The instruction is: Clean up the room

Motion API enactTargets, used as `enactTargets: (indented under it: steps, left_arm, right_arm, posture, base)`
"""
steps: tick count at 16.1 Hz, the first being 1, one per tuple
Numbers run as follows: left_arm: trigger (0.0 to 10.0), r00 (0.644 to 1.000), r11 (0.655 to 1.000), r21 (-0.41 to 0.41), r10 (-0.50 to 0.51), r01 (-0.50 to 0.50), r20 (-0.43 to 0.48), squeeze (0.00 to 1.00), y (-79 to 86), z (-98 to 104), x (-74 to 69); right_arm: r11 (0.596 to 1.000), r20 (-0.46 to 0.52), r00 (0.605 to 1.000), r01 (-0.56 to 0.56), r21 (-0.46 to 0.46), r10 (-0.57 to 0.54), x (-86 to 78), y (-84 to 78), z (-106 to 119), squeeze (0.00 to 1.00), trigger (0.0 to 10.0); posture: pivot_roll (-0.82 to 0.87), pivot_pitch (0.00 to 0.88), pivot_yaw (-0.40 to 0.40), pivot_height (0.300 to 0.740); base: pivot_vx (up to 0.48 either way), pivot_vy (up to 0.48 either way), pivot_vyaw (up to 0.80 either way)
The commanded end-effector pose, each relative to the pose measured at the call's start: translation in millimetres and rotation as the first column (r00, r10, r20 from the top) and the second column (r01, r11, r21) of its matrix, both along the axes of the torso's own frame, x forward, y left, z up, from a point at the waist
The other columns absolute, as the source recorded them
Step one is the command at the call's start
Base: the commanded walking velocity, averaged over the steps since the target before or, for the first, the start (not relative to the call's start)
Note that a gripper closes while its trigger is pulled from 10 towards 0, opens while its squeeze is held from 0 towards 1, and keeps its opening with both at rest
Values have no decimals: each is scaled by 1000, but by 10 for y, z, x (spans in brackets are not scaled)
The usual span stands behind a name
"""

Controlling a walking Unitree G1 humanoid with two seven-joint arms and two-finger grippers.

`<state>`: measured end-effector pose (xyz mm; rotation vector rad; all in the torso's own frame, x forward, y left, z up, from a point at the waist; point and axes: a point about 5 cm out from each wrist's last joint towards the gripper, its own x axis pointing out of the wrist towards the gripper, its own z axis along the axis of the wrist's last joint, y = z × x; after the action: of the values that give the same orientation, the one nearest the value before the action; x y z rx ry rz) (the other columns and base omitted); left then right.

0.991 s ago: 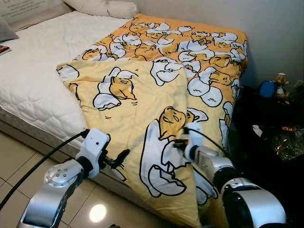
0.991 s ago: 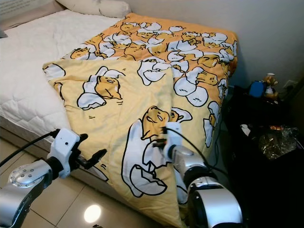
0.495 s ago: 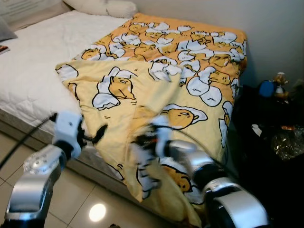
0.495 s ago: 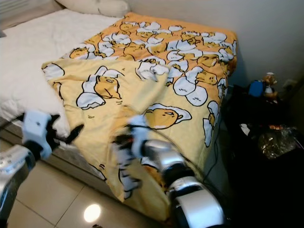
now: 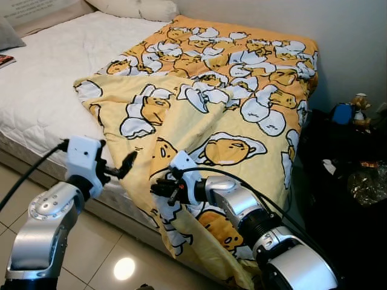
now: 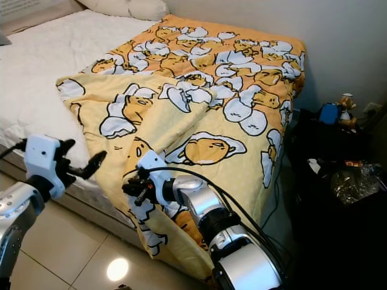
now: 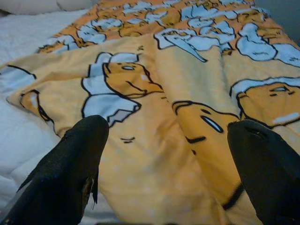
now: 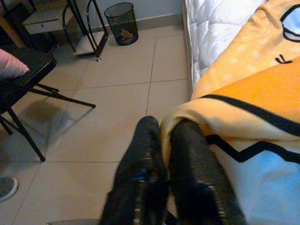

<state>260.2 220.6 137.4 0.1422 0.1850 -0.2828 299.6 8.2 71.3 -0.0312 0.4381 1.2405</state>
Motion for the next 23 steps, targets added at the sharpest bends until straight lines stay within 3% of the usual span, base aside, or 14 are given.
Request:
enactTargets:
  steps: [1,4,6,7,8,10,12,15,17,18,19,21,22,23]
  left_arm:
    - [10000,1000,1000,9,-19,19,1,333,-31,23,-6]
    - [10000,999,999,25,-38,38,-21,282,-62,-18,-19]
    - [10000,999,999,31,-39,40,-31,247,-73,-46,-29]
    - [10000,999,999,30,-39,40,-37,208,-95,-68,-38]
    - [10000,998,999,29,-41,43,-42,176,-121,-90,-50]
    - [10000,998,999,31,-43,45,-55,24,-157,-135,-69]
    - [10000,997,999,30,-40,42,-69,0,-192,-172,-82]
    - [10000,994,999,22,-45,48,-101,0,-245,-257,-65]
    - [10000,985,995,34,-84,91,-152,0,-398,-373,144]
    - [10000,980,994,17,-106,111,-166,788,-443,-388,189]
    - [10000,973,990,-14,-144,144,-182,1000,-558,-401,328]
    - [10000,965,987,-28,-159,157,-207,1000,-721,-430,591]
    - [10000,964,987,-24,-159,157,-213,1000,-752,-437,651]
    - [10000,959,985,42,-156,170,-235,1000,-835,-468,834]
  right_arm:
    - [999,2,999,-36,29,36,-111,230,32,1000,10000]
    - [993,13,995,101,-57,-100,0,-9,-74,1000,10000]
    - [971,-2,973,230,-68,-231,79,-274,-136,1000,10000]
    - [947,-7,949,313,-71,-314,105,-505,-183,1000,10000]
    - [928,-11,929,367,-64,-369,104,-682,-202,1000,10000]
    - [898,-10,898,439,-29,-439,68,-948,-170,1000,10000]
    - [868,1,869,495,-25,-496,8,-1156,-155,1000,10000]
    - [841,2,842,540,-35,-540,-43,-1298,-157,1000,10000]
    - [825,7,826,563,-55,-564,-105,-1377,-153,1000,10000]
    - [823,8,825,565,-59,-565,-121,-1384,-148,1000,10000]
    - [822,10,824,566,-59,-567,-152,-1392,-122,1000,10000]
    - [820,24,822,569,-62,-569,-195,-1419,-73,1000,10000]
    - [820,28,822,569,-64,-568,-206,-1428,-62,1000,10000]
    - [818,34,821,571,-66,-570,-243,-1453,-19,1000,10000]
  posture:
    - [14,0,18,740]
    - [11,0,14,740]
    - [9,0,15,740]
    - [2,0,20,740]
    - [-4,0,23,740]
    - [-9,0,24,740]
    - [-17,0,18,740]
    - [-22,0,9,740]
    - [-24,0,2,740]
    - [-24,0,2,740]
    - [-45,0,5,740]
    - [-73,0,14,740]
    - [-84,0,14,740]
    - [-104,0,19,740]
  base:
    - [0,0,0]
    - [0,0,0]
    - [0,0,0]
    - [0,0,0]
    - [0,0,0]
    - [0,0,0]
    - [0,0,0]
    - [0,0,0]
    - [0,0,0]
    - [0,0,0]
    - [0,0,0]
    - [0,0,0]
    - [0,0,0]
    - [0,0,0]
